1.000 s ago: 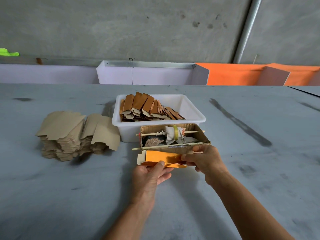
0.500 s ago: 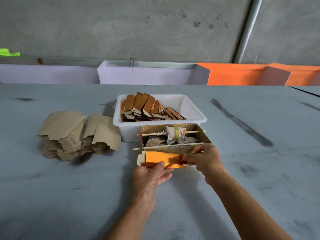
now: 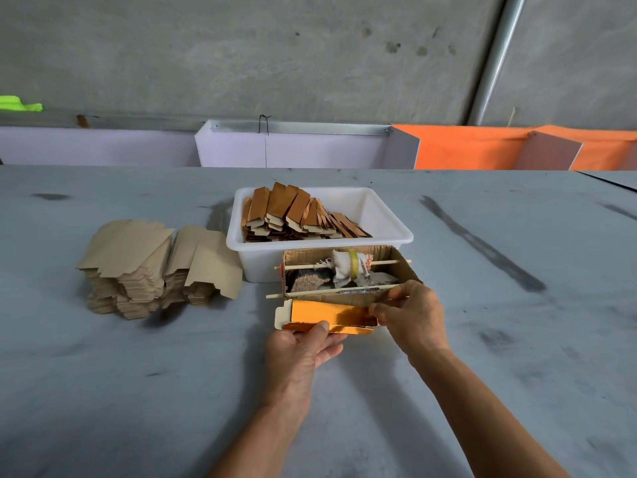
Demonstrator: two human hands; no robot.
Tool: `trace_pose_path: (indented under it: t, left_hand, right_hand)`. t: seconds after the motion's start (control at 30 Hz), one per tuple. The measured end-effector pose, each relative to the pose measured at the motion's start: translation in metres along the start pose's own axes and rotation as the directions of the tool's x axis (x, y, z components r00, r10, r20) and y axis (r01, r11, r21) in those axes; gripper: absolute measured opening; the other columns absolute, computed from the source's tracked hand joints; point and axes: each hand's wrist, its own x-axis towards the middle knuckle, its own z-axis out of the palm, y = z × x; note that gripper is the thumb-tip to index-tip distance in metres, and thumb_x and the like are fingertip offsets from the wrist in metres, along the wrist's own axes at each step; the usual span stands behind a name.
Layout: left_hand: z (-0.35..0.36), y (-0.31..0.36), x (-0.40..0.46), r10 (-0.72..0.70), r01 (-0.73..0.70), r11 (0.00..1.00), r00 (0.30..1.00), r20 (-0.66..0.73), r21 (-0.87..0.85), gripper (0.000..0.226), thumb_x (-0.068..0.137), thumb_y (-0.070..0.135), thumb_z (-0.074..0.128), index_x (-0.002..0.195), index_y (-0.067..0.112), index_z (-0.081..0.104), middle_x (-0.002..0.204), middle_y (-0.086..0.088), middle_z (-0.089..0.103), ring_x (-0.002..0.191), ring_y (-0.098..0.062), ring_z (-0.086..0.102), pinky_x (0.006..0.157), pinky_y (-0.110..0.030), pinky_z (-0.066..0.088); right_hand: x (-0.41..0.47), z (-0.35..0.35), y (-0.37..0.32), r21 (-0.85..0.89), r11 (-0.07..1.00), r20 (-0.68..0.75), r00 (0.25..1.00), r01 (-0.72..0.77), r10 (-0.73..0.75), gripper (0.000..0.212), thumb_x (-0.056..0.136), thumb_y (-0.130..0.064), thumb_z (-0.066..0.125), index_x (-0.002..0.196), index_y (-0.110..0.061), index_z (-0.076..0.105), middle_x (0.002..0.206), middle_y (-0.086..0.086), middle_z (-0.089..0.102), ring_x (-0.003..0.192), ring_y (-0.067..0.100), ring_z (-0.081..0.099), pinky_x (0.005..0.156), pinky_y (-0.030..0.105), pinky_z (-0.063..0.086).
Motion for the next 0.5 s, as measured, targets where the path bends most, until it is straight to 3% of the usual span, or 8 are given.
trace_pose_path:
  t: [0.2, 0.33, 0.5]
  left_hand:
    - [0.001, 0.0, -0.001, 0.023, -0.023, 1.0, 1.0, 0.006, 0.01, 0.009, 0.087, -0.004, 0.058, 0.08, 0.001, 0.06, 0.07, -0.011, 0.071, 0.071, -0.03, 0.072, 0.062, -0.03, 0.059]
    - [0.002, 0.001, -0.001, 0.048, -0.049, 0.999, 0.999, 0.01, 0.003, 0.01, 0.088, -0.005, 0.056, 0.086, 0.004, 0.06, 0.072, -0.008, 0.073, 0.067, -0.026, 0.072, 0.061, -0.029, 0.059]
    - [0.0, 0.002, -0.005, 0.062, -0.061, 0.998, 0.998, 0.027, -0.013, 0.012, 0.088, -0.002, 0.057, 0.091, 0.008, 0.063, 0.079, -0.008, 0.074, 0.073, -0.027, 0.072, 0.064, -0.03, 0.059]
  right_hand:
    - [-0.002, 0.0, 0.013, -0.103, 0.995, -0.01, 1.0, 0.001, -0.002, 0.019, 0.077, -0.008, 0.069, 0.069, -0.017, 0.055, 0.073, 0.002, 0.063, 0.073, 0.021, 0.061, 0.062, 0.033, 0.052]
    - [-0.007, -0.008, 0.025, 0.015, 0.999, 0.028, 0.999, -0.042, 0.041, 0.023, 0.074, -0.007, 0.073, 0.068, -0.016, 0.053, 0.069, 0.008, 0.065, 0.064, 0.021, 0.058, 0.052, 0.027, 0.041]
    - [-0.023, -0.026, 0.019, 0.193, 0.981, 0.014, 1.0, -0.012, 0.009, 0.023, 0.074, -0.005, 0.076, 0.073, -0.012, 0.054, 0.066, 0.008, 0.068, 0.06, 0.021, 0.062, 0.053, 0.027, 0.043]
